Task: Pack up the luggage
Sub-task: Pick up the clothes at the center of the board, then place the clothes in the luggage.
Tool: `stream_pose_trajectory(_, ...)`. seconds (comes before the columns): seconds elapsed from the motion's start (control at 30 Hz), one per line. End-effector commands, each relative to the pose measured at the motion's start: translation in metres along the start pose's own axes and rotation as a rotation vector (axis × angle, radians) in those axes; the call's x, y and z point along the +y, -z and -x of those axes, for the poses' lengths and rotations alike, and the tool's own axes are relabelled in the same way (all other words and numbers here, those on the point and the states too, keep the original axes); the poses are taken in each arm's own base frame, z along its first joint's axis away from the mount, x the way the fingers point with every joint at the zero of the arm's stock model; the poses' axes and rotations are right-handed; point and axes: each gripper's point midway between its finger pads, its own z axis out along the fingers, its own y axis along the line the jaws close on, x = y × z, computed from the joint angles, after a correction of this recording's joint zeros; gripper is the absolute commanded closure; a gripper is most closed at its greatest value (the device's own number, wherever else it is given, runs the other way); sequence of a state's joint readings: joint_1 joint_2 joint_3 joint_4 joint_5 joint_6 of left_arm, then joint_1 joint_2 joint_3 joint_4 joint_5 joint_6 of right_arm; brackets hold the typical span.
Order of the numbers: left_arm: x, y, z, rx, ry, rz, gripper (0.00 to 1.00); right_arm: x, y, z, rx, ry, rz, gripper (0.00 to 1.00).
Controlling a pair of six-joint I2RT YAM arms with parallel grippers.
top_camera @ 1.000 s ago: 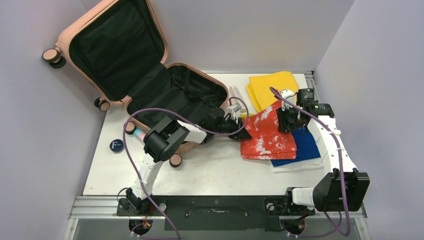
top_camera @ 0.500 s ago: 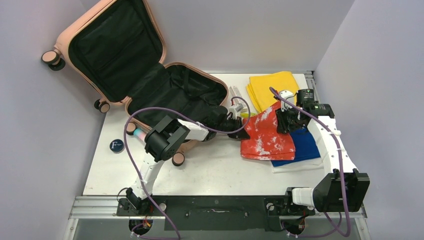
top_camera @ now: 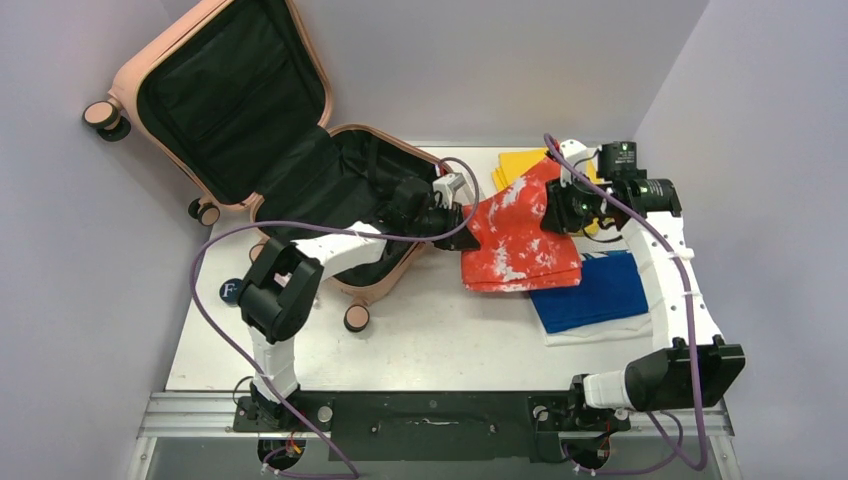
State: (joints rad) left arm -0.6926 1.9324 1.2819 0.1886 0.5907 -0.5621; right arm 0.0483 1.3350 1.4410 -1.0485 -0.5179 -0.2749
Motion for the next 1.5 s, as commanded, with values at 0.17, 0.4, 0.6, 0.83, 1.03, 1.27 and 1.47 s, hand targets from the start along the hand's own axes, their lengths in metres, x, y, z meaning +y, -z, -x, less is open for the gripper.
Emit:
stream_pose_trajectory(0.17,-0.003,0.017,0.018,-0.016,-0.094,0.040,0.07,0.015,0.020,0.087,-0.232,0.100,0.007,0.95)
stream_pose_trajectory(0.4,-0.020,0.046,0.061,-0.056,-0.135,-0.013,0.04,0.026,0.044,0.120,-0.302,0.150,-0.019,0.95)
stream_pose_trajectory(0.6,-0.039,0.111,0.102,-0.138,-0.191,-0.062,0.04,0.039,0.074,0.173,-0.463,0.188,-0.022,0.95)
stream_pose_trajectory(0.83,-0.002,0.212,0.149,-0.353,-0.182,0.079,0.04,0.083,0.045,0.229,-0.524,0.261,0.045,0.95)
stream_pose_trajectory(1.03,0.055,0.311,0.154,-0.527,-0.129,0.298,0.04,0.163,0.019,0.285,-0.655,0.369,0.190,0.95)
stream_pose_trajectory(1.27,0.103,0.380,0.123,-0.536,-0.121,0.532,0.04,0.235,0.026,0.345,-0.862,0.276,0.432,0.95)
stream_pose_trajectory(1.47,0.110,0.406,0.105,-0.584,-0.109,0.562,0.04,0.246,-0.031,0.348,-0.809,0.224,0.514,0.95)
